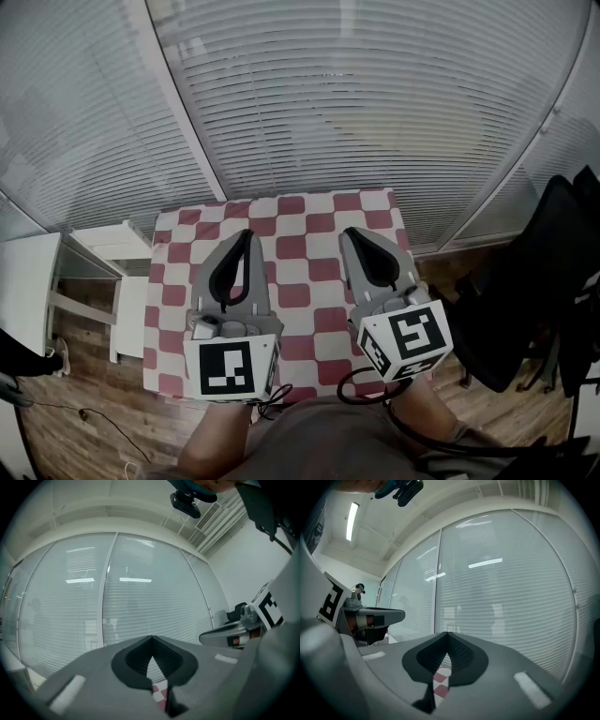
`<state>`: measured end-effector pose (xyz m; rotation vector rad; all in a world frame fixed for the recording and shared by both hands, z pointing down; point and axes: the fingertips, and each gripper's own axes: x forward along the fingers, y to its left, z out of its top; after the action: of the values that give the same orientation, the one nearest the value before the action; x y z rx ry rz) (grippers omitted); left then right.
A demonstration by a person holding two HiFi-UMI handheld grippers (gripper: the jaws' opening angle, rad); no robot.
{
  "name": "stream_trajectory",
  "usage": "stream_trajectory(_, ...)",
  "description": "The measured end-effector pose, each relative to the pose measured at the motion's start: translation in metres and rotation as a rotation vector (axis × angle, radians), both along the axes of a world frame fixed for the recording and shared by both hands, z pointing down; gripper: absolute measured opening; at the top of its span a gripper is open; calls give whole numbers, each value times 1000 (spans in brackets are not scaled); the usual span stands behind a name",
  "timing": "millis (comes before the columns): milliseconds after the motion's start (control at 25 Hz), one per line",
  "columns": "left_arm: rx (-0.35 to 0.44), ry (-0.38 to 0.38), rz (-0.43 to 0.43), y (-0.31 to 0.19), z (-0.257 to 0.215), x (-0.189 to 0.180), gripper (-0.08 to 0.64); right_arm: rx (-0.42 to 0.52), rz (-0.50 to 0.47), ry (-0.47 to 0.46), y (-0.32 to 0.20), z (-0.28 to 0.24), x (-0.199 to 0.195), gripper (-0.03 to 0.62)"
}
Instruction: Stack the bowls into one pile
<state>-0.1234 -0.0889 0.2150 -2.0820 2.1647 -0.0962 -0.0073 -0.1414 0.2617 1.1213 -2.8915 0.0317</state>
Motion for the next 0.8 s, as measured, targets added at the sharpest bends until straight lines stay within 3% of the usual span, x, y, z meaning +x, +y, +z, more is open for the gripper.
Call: stream_trajectory(800,4,0,7,0,0,5,0,18,-4,7,1,-2,3,26)
